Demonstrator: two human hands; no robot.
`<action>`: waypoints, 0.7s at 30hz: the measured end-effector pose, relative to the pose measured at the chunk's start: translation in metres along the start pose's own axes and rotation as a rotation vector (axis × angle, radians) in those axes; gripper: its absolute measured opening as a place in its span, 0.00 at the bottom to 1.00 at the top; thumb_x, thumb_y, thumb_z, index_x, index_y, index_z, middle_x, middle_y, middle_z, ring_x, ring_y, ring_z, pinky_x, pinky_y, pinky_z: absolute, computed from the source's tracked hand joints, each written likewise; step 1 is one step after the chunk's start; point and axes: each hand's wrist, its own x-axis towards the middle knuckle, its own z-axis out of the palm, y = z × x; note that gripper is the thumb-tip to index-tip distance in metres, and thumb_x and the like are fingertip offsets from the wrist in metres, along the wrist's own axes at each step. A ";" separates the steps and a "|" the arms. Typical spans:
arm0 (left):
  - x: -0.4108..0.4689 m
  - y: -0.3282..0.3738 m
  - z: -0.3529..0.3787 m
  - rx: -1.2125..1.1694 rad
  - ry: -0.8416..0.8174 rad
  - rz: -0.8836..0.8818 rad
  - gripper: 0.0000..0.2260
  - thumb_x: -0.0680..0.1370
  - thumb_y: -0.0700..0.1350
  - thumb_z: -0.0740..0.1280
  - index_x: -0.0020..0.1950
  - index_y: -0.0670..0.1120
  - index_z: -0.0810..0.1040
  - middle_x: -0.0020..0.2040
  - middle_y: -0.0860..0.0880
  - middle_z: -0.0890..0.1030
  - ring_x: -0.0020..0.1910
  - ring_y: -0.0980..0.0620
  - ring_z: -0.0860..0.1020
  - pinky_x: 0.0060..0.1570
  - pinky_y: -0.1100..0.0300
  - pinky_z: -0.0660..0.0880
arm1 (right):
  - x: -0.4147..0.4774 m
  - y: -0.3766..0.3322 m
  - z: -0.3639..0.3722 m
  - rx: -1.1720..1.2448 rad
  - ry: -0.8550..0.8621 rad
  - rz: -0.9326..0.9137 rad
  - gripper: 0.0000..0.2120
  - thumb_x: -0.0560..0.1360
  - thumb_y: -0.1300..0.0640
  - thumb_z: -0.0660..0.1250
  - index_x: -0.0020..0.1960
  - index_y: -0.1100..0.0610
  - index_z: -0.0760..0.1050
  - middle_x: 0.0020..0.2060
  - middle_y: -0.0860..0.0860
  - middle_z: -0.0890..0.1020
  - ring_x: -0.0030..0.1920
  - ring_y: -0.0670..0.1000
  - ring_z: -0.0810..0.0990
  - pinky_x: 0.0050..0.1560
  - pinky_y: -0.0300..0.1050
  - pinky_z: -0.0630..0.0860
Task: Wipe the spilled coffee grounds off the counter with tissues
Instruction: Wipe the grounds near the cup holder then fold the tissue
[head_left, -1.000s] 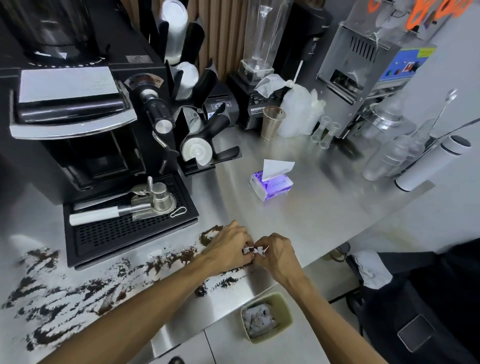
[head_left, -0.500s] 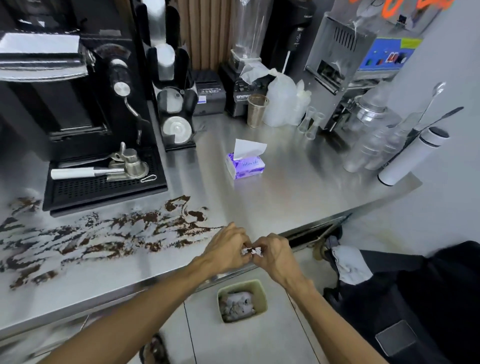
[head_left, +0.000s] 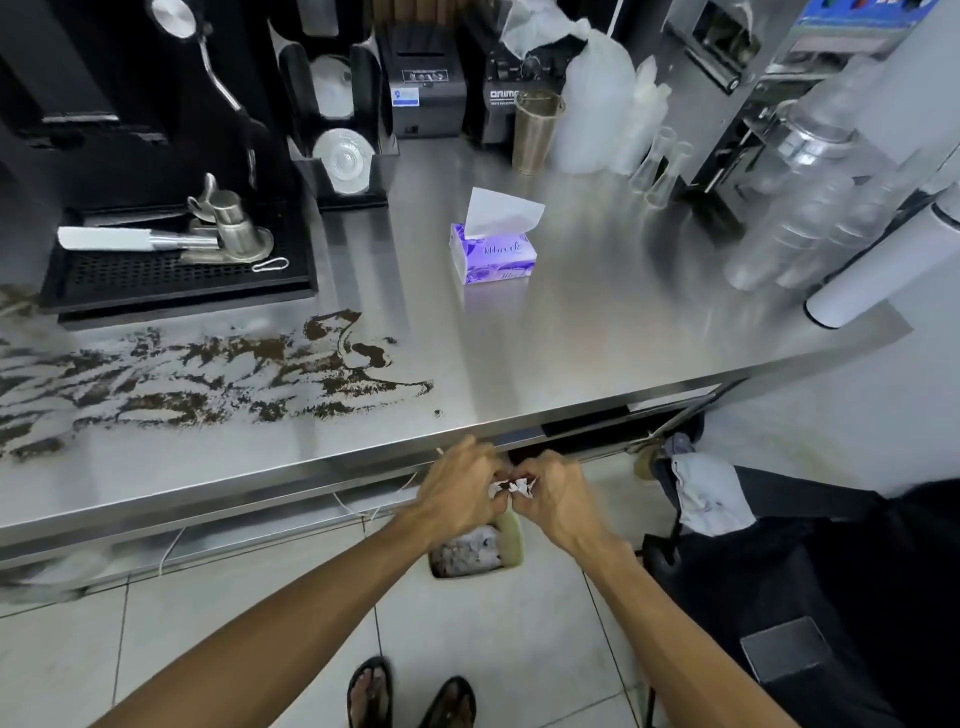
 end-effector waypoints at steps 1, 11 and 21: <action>0.002 -0.005 0.012 0.008 0.000 -0.008 0.15 0.75 0.53 0.70 0.59 0.48 0.81 0.53 0.50 0.79 0.52 0.51 0.71 0.51 0.57 0.70 | 0.002 0.007 0.008 0.001 -0.016 0.000 0.11 0.65 0.59 0.77 0.46 0.56 0.83 0.38 0.51 0.78 0.33 0.48 0.74 0.35 0.38 0.70; 0.024 -0.115 0.225 0.034 -0.102 -0.003 0.12 0.74 0.49 0.69 0.55 0.49 0.83 0.55 0.51 0.80 0.58 0.48 0.73 0.59 0.55 0.71 | 0.032 0.127 0.201 -0.064 -0.087 0.070 0.09 0.67 0.61 0.75 0.47 0.54 0.84 0.40 0.52 0.81 0.35 0.49 0.77 0.40 0.44 0.78; 0.023 -0.208 0.410 -0.021 -0.339 -0.066 0.19 0.77 0.50 0.68 0.65 0.44 0.76 0.66 0.45 0.73 0.67 0.45 0.70 0.66 0.58 0.65 | 0.035 0.243 0.379 -0.035 -0.171 0.182 0.12 0.69 0.56 0.71 0.52 0.56 0.83 0.46 0.50 0.85 0.45 0.49 0.83 0.49 0.43 0.78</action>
